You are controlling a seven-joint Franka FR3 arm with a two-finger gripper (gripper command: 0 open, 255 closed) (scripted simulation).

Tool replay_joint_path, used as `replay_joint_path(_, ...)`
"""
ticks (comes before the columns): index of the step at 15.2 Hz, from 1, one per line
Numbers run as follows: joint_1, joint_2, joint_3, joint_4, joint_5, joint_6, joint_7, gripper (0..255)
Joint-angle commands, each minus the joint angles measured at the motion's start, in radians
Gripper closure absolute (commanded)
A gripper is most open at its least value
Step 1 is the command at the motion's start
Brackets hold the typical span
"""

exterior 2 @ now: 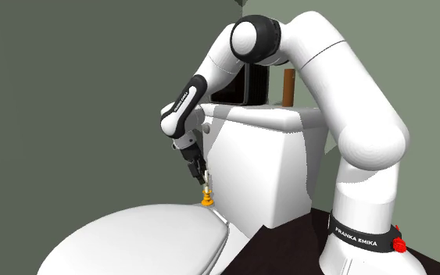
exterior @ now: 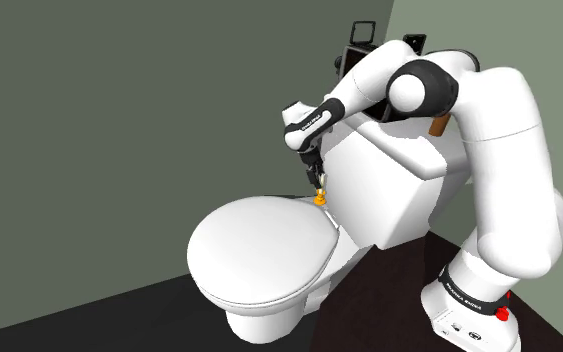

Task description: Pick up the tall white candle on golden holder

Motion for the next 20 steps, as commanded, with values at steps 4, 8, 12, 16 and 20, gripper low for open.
replay_joint_path(4, -0.004, 0.06, 0.001, 0.014, 0.0, 0.045, 0.007, 0)
replay_joint_path(8, -0.005, 0.061, 0.0, 0.016, 0.0, 0.045, 0.006, 255)
replay_joint_path(12, -0.005, 0.061, 0.0, 0.017, 0.0, 0.044, 0.006, 255)
replay_joint_path(16, -0.004, 0.06, 0.001, 0.014, 0.0, 0.045, 0.007, 255)
replay_joint_path(20, -0.003, 0.021, 0.0, 0.009, -0.001, 0.012, 0.0, 255)
